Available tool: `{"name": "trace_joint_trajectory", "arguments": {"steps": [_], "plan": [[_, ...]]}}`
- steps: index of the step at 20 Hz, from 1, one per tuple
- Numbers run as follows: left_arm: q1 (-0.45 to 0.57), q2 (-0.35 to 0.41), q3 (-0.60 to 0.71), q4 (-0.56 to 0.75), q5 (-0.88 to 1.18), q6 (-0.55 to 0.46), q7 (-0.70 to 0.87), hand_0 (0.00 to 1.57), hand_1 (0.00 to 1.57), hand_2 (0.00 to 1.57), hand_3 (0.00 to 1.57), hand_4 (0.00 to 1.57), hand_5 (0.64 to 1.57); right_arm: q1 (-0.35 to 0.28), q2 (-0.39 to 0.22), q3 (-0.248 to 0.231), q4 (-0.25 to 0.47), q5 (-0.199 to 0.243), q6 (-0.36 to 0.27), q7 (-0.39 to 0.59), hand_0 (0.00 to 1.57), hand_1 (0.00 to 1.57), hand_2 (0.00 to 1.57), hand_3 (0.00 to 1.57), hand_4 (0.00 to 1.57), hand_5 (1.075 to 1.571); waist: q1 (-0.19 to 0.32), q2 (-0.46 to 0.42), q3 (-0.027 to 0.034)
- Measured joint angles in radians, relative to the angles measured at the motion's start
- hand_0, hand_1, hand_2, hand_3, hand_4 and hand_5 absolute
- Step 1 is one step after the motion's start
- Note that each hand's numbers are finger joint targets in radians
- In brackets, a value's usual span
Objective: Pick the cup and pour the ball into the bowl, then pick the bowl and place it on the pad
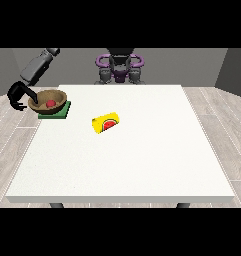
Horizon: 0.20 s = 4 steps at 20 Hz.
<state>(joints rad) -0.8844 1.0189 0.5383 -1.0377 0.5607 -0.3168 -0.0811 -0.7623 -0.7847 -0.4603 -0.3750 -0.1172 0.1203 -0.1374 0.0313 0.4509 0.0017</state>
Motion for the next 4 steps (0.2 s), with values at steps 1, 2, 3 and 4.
{"name": "trace_joint_trajectory", "arguments": {"steps": [1,2,3,4], "plan": [[0.005,-0.001,0.0,-0.01,0.005,0.002,0.009,0.0,0.0,0.0,0.0,0.0,1.515,-0.003,-0.008,-0.003,0.004,-0.002,0.005,0.0,0.32,0.32,0.4,0.52,0.0,1.493,0.001,-0.005,-0.0001],[0.008,-0.003,-0.002,-0.008,0.004,0.006,0.007,0.0,0.0,0.0,0.0,0.0,1.515,-0.01,-0.011,-0.002,0.002,-0.003,0.01,0.005,0.27,0.27,0.37,0.47,0.0,1.482,-0.003,-0.008,-0.0001],[0.009,-0.004,-0.01,-0.007,0.002,0.008,0.016,0.0,0.0,0.0,0.0,0.0,1.515,-0.024,-0.02,-0.002,0.001,-0.005,0.016,0.026,0.2,0.2,0.3,0.45,0.0,1.476,-0.007,-0.021,-0.0002],[0.005,-0.001,-0.012,0.002,0.001,0.007,0.018,0.0,0.0,0.0,0.0,0.0,1.515,-0.042,-0.032,-0.004,-0.003,-0.011,0.027,0.049,0.13,0.13,0.28,0.38,0.0,1.467,-0.011,-0.026,-0.0003]]}}
